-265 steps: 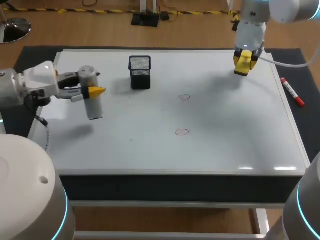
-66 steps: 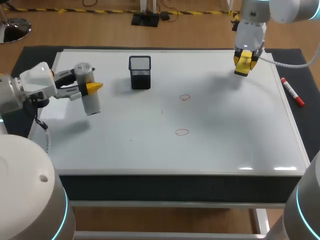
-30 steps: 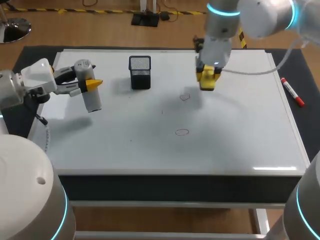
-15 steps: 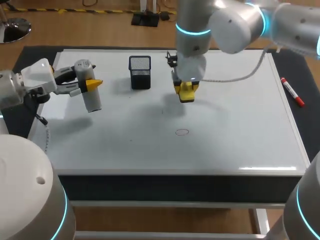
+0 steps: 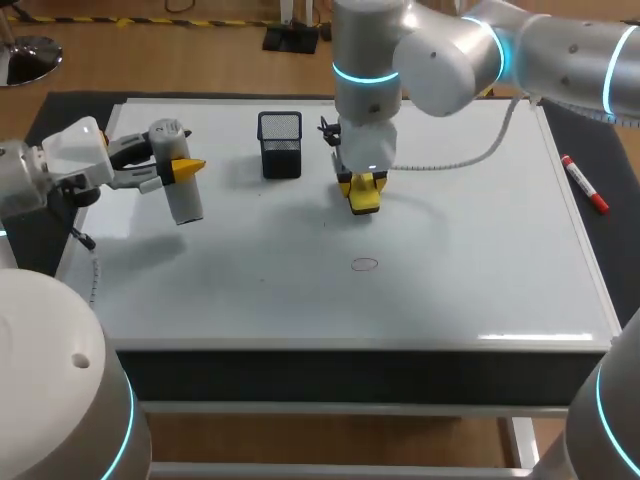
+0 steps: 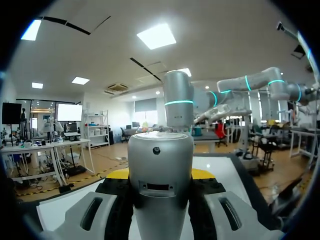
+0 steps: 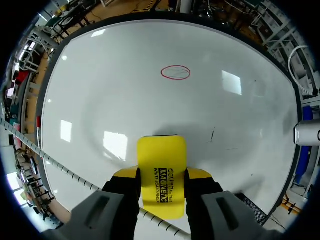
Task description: Pick up the inspection probe, press it on each red-marked spot on the whiteboard one by one, put down the probe, pick up the eraser, and wipe off all the red marks.
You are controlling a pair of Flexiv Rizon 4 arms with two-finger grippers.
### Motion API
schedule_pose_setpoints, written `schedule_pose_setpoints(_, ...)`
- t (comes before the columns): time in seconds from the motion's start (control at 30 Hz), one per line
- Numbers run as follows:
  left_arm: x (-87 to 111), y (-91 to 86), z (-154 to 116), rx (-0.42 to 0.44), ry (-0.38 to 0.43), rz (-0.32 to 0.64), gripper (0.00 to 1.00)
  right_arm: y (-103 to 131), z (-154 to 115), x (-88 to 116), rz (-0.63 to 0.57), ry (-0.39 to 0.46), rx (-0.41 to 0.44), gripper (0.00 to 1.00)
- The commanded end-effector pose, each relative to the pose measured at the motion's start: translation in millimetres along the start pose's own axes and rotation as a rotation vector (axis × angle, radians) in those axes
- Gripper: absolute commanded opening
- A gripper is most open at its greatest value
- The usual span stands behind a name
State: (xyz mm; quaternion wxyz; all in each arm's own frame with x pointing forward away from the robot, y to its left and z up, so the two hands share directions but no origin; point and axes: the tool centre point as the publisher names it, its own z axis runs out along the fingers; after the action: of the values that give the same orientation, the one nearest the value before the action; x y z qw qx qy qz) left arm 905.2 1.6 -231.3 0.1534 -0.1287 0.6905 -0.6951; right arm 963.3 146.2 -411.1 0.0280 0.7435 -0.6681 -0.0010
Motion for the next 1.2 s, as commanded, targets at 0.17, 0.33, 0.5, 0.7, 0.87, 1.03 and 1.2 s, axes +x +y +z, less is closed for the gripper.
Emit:
schedule_pose_setpoints(0.17, -1.0, -0.3, 0.3, 0.002, 0.001, 0.0, 0.0, -6.8, 8.4, 3.4, -0.006, -0.008, -0.012, 0.0)
schedule_pose_setpoints(0.33, -1.0, -0.3, 0.3, 0.002, 0.001, 0.0, 0.0, -6.9, 12.6, 5.5, -0.014, -0.007, -0.016, 0.0)
schedule_pose_setpoints(0.5, -1.0, -0.3, 0.3, 0.002, 0.001, 0.0, 0.0, -8.7, 16.5, 10.1, -0.008, 0.001, -0.023, 0.0)
schedule_pose_setpoints(0.7, -1.0, -0.3, 0.3, 0.002, 0.001, 0.0, 0.0, -10.5, 20.6, 21.8, 0.027, 0.009, -0.028, 0.0)
schedule_pose_setpoints(0.87, -1.0, -0.3, 0.3, 0.002, 0.001, 0.0, 0.0, -12.7, 20.9, 35.8, 0.057, 0.013, -0.027, 0.0)
schedule_pose_setpoints(1.03, -1.0, -0.3, 0.3, 0.002, 0.001, 0.0, 0.0, -15.7, 21.8, 50.3, 0.089, 0.019, -0.029, 0.0)
schedule_pose_setpoints(1.2, -1.0, -0.3, 0.3, 0.002, 0.001, 0.0, 0.0, -17.1, 24.6, 62.3, 0.119, 0.026, -0.033, 0.0)
